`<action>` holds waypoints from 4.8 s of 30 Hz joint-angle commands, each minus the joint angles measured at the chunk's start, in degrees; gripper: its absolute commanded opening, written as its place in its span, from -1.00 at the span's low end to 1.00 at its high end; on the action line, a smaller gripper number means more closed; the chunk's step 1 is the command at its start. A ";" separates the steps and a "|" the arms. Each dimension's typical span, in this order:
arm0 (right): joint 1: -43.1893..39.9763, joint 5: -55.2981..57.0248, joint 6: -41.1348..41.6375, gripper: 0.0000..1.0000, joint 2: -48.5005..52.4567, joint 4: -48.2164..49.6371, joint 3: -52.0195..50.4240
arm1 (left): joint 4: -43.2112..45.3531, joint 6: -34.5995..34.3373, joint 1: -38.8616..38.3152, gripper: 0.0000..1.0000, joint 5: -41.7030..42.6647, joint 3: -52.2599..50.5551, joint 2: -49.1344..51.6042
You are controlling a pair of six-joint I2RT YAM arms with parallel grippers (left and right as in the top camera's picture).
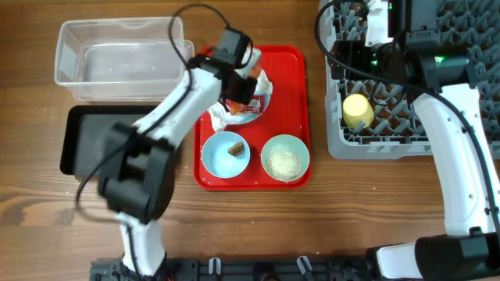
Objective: Sort waste into correct bins and load items into the dishwasher rack
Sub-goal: 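Drop the carrot onto the black tray with the left gripper, then grasp the white napkin with red wrapper using the left gripper, then drop the napkin into the clear plastic bin with the left gripper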
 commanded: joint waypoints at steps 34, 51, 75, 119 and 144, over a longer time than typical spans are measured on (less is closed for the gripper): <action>-0.35 1.03 -0.44 0.92 0.22 -0.39 -0.37 | 1.77 -39.58 33.68 -0.67 -11.80 -40.72 -29.88; -0.35 1.03 -0.37 0.92 0.22 -0.28 -0.37 | -7.98 -25.27 26.34 0.42 1.36 -18.40 -34.05; -0.35 1.03 1.11 0.91 0.24 0.61 -0.48 | 20.81 -1.09 2.29 0.76 -5.99 -11.50 3.28; -0.35 1.03 0.92 0.92 0.24 1.14 -0.48 | 6.95 -15.02 24.85 -0.92 -11.39 7.13 -14.36; -0.35 1.25 0.90 0.93 0.24 0.33 -0.48 | -7.13 3.85 13.75 0.87 -1.42 7.13 -10.32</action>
